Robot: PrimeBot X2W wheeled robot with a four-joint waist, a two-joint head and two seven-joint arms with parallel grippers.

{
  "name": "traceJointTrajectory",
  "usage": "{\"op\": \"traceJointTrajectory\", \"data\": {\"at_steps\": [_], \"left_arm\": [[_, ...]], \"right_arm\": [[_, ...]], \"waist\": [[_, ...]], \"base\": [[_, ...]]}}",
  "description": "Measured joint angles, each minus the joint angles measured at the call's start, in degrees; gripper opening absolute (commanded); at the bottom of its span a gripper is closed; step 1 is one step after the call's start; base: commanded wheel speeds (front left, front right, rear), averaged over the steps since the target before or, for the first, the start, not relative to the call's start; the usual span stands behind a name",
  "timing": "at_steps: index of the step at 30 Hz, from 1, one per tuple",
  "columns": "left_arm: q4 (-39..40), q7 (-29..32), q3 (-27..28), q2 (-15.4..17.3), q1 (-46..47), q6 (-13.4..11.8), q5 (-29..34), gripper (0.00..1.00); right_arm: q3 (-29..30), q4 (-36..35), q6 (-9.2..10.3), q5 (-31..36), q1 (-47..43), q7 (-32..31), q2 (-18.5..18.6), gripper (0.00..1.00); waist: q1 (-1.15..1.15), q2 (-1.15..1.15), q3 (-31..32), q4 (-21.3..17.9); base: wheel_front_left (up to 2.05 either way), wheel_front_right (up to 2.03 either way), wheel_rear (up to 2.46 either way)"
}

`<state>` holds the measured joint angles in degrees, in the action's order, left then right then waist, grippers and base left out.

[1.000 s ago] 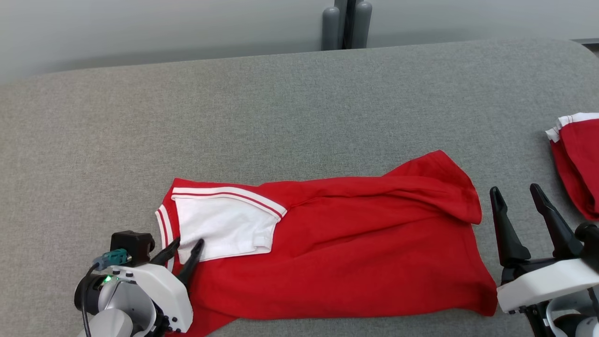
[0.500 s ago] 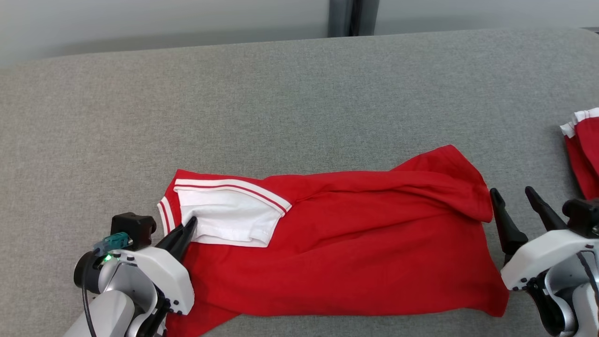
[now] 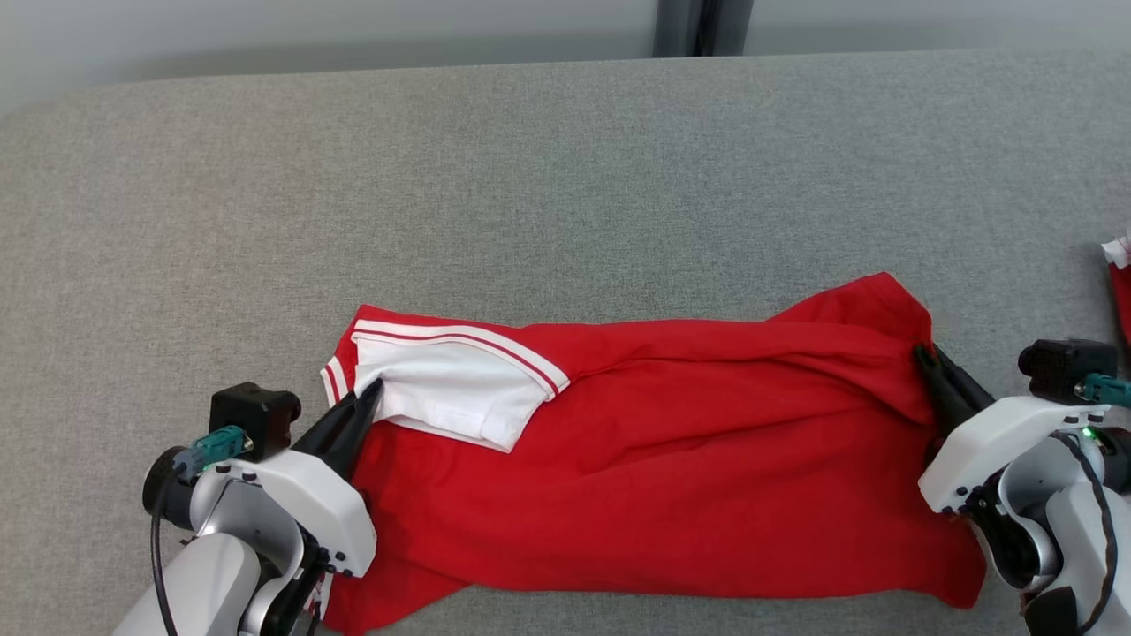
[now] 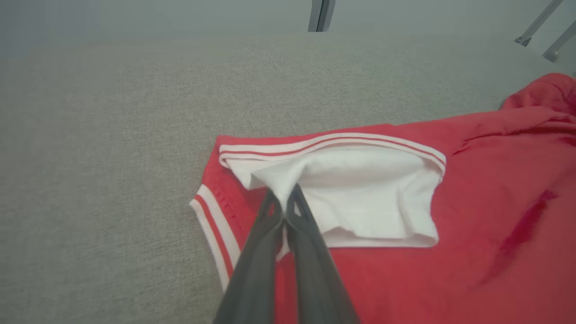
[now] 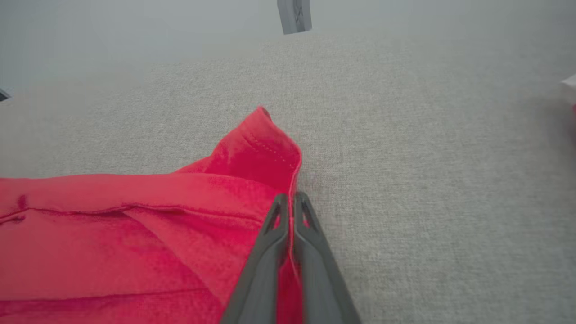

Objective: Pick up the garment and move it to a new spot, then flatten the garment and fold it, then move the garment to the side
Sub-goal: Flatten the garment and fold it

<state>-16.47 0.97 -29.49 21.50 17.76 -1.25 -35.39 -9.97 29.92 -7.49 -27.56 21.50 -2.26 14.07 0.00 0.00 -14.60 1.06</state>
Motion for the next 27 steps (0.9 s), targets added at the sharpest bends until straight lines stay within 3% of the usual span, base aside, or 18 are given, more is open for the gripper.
{"op": "traceJointTrajectory", "data": {"at_steps": [5,11,20,27], "left_arm": [[4.07,-1.08,1.40,1.24,-0.24,-1.48,0.15,0.00],[11.15,0.11,2.85,5.37,0.91,-4.69,3.27,0.00],[25.08,0.51,9.03,9.59,6.93,-10.74,6.59,0.00],[32.05,2.34,11.12,11.50,16.86,-11.68,9.27,0.00]], "right_arm": [[-1.10,-3.16,-0.01,-1.88,1.09,3.79,2.12,0.00],[0.81,-11.49,-0.01,-0.43,2.01,6.51,3.45,0.00],[6.81,-27.35,-0.01,1.26,3.57,6.31,2.32,0.00],[11.80,-37.35,-0.01,1.82,6.14,3.22,0.82,0.00]], "waist": [[0.00,0.00,0.87,-0.51],[0.00,0.00,3.27,-1.21],[0.00,0.00,7.59,-1.42],[0.00,0.00,10.22,-0.70]], "base": [[0.00,0.00,0.00],[0.00,0.00,0.00],[0.00,0.00,0.00],[0.00,0.00,0.00]]}}
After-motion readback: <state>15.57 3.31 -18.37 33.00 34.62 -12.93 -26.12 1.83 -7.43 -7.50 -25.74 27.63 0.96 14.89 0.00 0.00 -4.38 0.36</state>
